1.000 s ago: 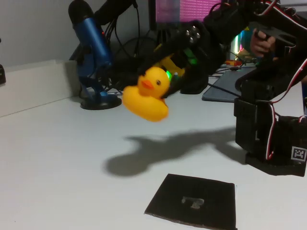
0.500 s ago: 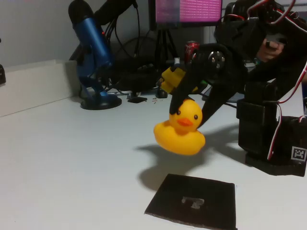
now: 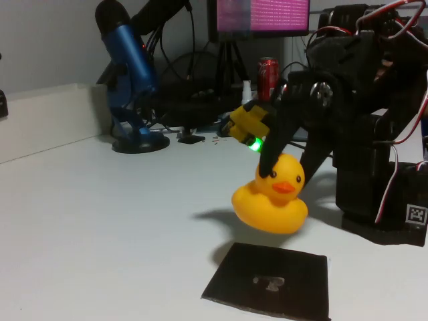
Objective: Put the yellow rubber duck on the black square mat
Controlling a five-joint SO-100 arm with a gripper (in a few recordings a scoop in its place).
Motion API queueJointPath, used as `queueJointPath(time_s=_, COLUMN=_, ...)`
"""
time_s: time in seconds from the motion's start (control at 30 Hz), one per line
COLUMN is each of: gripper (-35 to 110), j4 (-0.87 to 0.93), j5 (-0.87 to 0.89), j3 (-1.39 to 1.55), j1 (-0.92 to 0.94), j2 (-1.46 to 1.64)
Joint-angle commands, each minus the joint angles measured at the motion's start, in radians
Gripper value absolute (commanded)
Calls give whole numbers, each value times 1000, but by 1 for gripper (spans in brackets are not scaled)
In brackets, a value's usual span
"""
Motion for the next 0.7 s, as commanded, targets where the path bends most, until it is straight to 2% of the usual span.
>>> queueJointPath(time_s=0.0, gripper=14, j4=3, j5=3, j3=-11, j1=-26, j2=23)
queueJointPath(time_s=0.33, gripper=14, j4=-235, j5=3, j3=-6, j1=-23, j2=-40)
queueJointPath(time_s=0.53, gripper=14, j4=-225, j5=3, j3=-84, j1=-28, j2=-316)
queueJointPath(time_s=0.67, gripper=14, j4=-224, j5=3, j3=-120, j1=-29, j2=-382)
